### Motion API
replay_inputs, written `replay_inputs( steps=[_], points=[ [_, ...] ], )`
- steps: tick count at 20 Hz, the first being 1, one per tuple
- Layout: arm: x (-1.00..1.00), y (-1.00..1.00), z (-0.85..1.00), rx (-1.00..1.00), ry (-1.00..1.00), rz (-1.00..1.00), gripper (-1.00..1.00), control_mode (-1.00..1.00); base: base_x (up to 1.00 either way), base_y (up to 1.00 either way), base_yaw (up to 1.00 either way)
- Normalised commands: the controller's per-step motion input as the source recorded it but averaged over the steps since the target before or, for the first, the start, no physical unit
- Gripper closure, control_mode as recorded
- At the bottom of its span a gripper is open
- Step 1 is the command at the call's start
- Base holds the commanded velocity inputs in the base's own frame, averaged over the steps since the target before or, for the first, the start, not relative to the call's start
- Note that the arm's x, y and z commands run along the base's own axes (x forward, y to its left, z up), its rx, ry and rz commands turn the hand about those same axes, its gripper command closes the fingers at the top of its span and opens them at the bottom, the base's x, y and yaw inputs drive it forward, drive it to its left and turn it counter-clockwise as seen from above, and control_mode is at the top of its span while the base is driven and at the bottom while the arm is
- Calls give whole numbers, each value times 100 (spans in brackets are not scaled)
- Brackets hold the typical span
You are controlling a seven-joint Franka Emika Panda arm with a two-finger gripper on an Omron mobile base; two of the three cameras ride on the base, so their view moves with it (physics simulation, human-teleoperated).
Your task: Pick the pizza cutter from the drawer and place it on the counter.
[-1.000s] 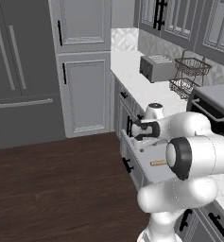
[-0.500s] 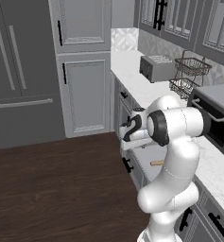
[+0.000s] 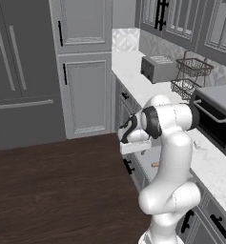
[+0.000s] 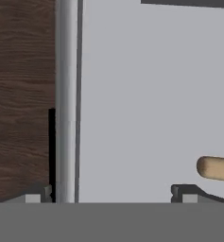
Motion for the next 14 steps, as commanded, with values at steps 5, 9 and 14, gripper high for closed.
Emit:
replay_inputs(
  steps=[5,9,14],
  points=[
    [-8,92,-22,0,-11,-6,-100,-100,0,0,0],
    [-16,100,0,0,-15,-8,-100,-100,0,0,0],
    [-3,100,10,2,-10,-9,-100,-100,0,0,0]
  ],
)
